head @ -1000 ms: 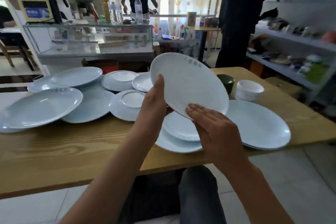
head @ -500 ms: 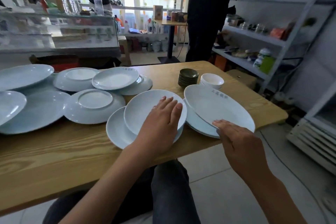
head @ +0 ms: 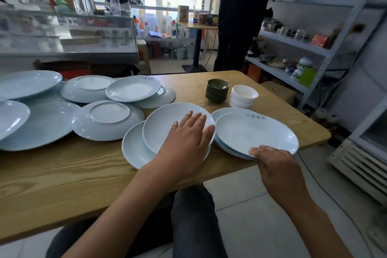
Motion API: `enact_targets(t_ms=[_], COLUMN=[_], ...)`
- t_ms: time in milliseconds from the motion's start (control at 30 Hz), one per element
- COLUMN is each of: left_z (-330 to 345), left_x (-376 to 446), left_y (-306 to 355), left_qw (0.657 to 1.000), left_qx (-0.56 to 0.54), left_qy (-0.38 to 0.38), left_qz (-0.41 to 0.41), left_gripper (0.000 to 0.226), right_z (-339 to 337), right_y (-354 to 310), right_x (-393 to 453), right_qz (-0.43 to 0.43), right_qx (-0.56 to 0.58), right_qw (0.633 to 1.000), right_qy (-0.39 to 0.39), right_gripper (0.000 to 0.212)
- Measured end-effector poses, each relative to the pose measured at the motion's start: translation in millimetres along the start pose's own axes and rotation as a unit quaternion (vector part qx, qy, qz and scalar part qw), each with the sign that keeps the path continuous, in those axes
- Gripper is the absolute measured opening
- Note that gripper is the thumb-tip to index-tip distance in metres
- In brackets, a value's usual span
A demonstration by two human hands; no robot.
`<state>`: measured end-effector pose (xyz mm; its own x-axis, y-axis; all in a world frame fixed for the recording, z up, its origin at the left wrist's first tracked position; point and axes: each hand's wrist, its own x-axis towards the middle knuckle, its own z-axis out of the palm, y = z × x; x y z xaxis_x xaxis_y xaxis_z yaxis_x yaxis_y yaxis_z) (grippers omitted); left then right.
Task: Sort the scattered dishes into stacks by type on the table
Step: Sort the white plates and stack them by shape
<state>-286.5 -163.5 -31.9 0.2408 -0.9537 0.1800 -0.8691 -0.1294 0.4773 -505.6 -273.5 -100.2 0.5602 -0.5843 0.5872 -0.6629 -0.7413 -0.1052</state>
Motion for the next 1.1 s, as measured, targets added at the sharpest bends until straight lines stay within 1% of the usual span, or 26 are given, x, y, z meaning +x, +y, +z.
enact_targets(t_ms=[100, 167, 300, 433, 567, 667, 800, 1000, 1100], left_z=[1, 2, 5, 5, -6, -16, -37, -73, -92], left_x=[-1, -1, -4, -6, -12, -21, -37, -79, -101], left_y=[-4, -5, -9, -15, -21, -31, -51, -108, -144], left_qw=[0.991, 0.986, 0.986, 0.989, 0.991, 0.99, 0.987, 0.974, 0.963], left_qx=[0.13, 0.164, 0.162, 0.147, 0.132, 0.129, 0.141, 0.163, 0.177], left_qy=[0.006, 0.008, 0.001, 0.003, 0.022, 0.046, 0.076, 0.119, 0.14], left_qz=[0.017, 0.022, 0.025, 0.028, 0.024, 0.012, -0.025, -0.103, -0.147], left_gripper=[0.055, 0.055, 0.055, 0.054, 0.054, 0.055, 0.055, 0.054, 0.052], right_z=[1, 1, 2, -5, -12, -6, 10, 37, 43], right_y=[-5, -9, -12, -21, -52, -89, -142, -220, -269], right_x=[0, 0, -1, 3, 18, 34, 57, 89, 95], right_qz=[0.0, 0.001, 0.021, 0.057, 0.056, 0.035, -0.008, -0.079, -0.126], right_qx=[0.005, 0.013, 0.023, 0.034, 0.075, 0.109, 0.136, 0.186, 0.23], right_qw=[1.0, 1.0, 0.999, 0.996, 0.994, 0.992, 0.99, 0.978, 0.963], right_qy=[-0.01, -0.014, -0.032, -0.063, -0.064, -0.054, -0.041, -0.056, -0.055], right_gripper=[0.026, 0.027, 0.026, 0.038, 0.048, 0.047, 0.045, 0.043, 0.043])
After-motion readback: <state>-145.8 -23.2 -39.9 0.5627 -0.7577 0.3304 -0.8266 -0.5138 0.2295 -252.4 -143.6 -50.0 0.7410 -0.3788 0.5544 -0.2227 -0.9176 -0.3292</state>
